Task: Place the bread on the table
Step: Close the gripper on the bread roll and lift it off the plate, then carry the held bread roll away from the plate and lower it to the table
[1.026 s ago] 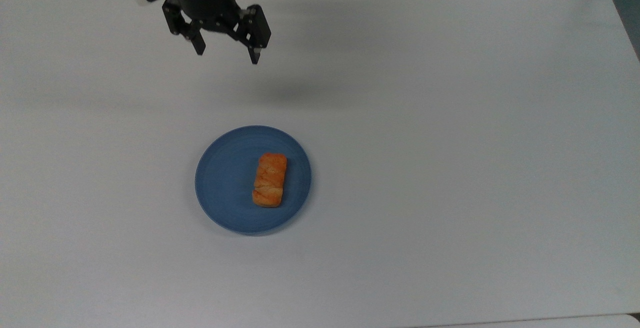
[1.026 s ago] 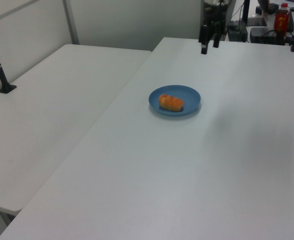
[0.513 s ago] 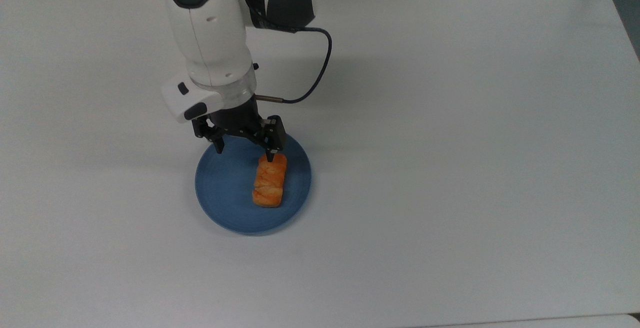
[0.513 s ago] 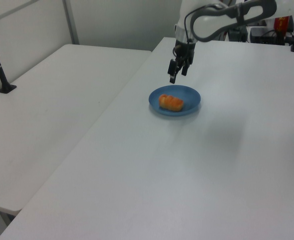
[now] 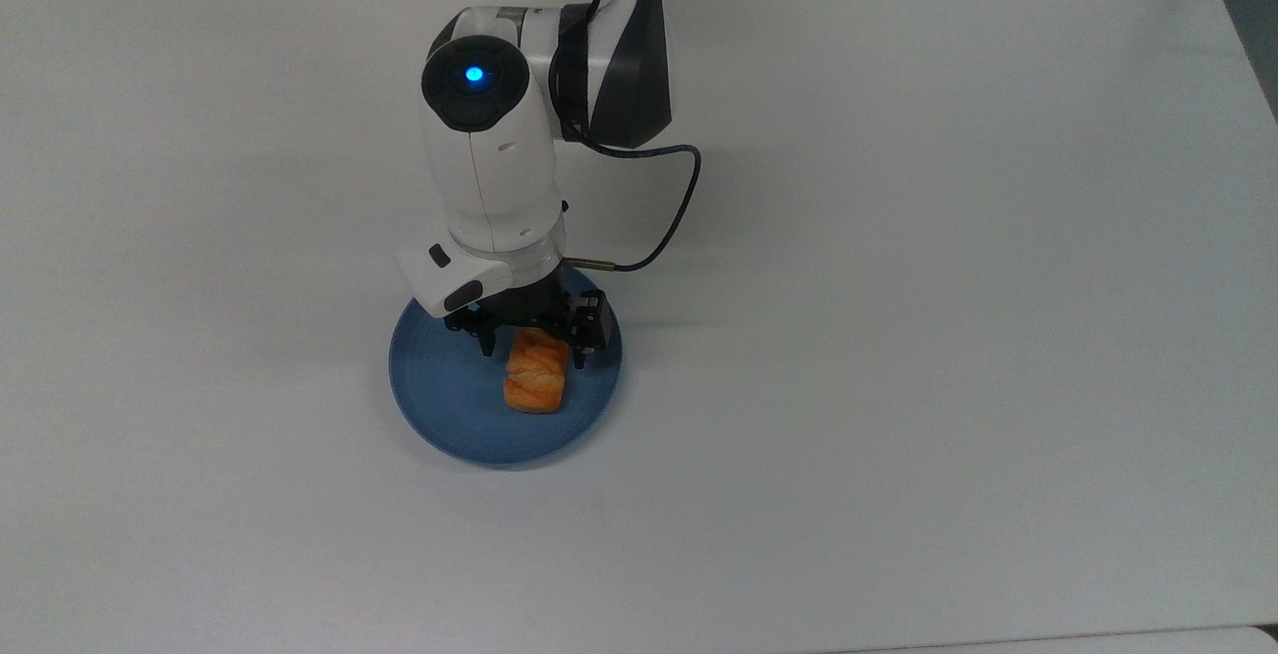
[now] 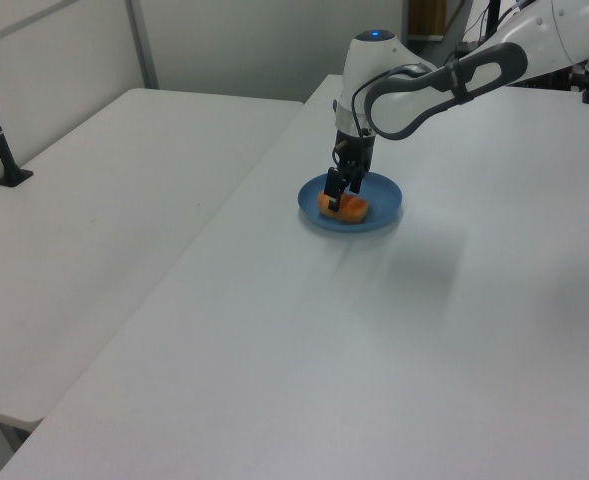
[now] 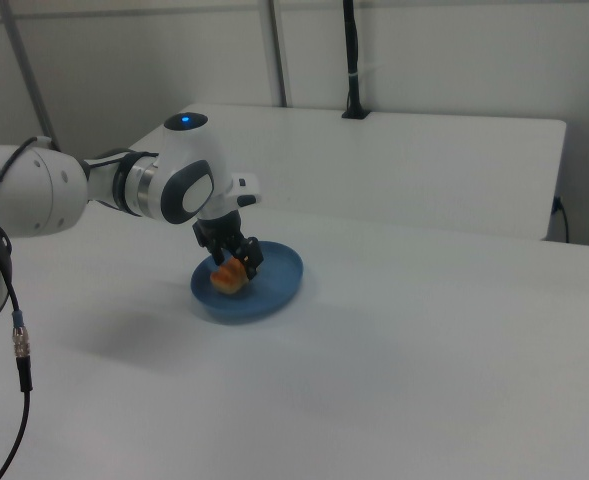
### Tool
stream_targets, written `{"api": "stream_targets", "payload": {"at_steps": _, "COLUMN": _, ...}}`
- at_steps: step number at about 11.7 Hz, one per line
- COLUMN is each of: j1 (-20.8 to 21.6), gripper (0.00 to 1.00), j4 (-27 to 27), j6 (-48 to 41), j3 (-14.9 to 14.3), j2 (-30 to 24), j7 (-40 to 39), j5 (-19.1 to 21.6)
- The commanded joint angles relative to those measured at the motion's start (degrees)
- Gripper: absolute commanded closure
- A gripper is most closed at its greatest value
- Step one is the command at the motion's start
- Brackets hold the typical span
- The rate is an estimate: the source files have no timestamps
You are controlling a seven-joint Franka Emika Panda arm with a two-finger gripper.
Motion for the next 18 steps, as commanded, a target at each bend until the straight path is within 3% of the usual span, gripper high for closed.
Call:
{"api": "stream_targets", "payload": {"at_steps": 1, "j1": 0.71, "gripper": 0.52, "j4": 1.11, "j6": 1.23, "j3": -0.54, "j2": 1.18, "j7": 0.99, "j5": -2.34}}
{"api": "stream_targets", "payload": {"at_steps": 4, "j1": 1.33, "gripper": 1.00, "j4": 1.03, "j6": 1.14, "j3": -0.46, "j2": 1.10, "j7": 0.37, "j5": -5.41}}
{"api": "stream_targets", "payload": {"at_steps": 6, "j1": 1.15, "gripper": 1.00, "j4": 0.76, "j6": 0.88, "j3": -0.46, "j2": -0.30, "j7": -0.41, "j5": -5.60}}
{"api": "stream_targets", "payload": {"at_steps": 12, "j1": -1.92, "gripper": 1.00, "j4": -2.58, "j6": -5.26, "j3": -0.54, "j2": -14.45, "j7": -4.01, "j5": -3.76}}
{"api": "stream_targets", "payload": {"at_steps": 14, "j1": -2.71, "gripper": 1.00, "j4": -2.32, "j6": -8.16, "j3": -1.86, "j2": -15.95, "j7": -8.31, "j5": -1.39}}
{"api": "stream_targets", "payload": {"at_steps": 18, "j1": -7.09, "gripper": 1.00, "j4": -1.18, "j6": -7.30, "j3": -8.70, "j2": -12.89, "j7": -19.89, "j5": 1.77}}
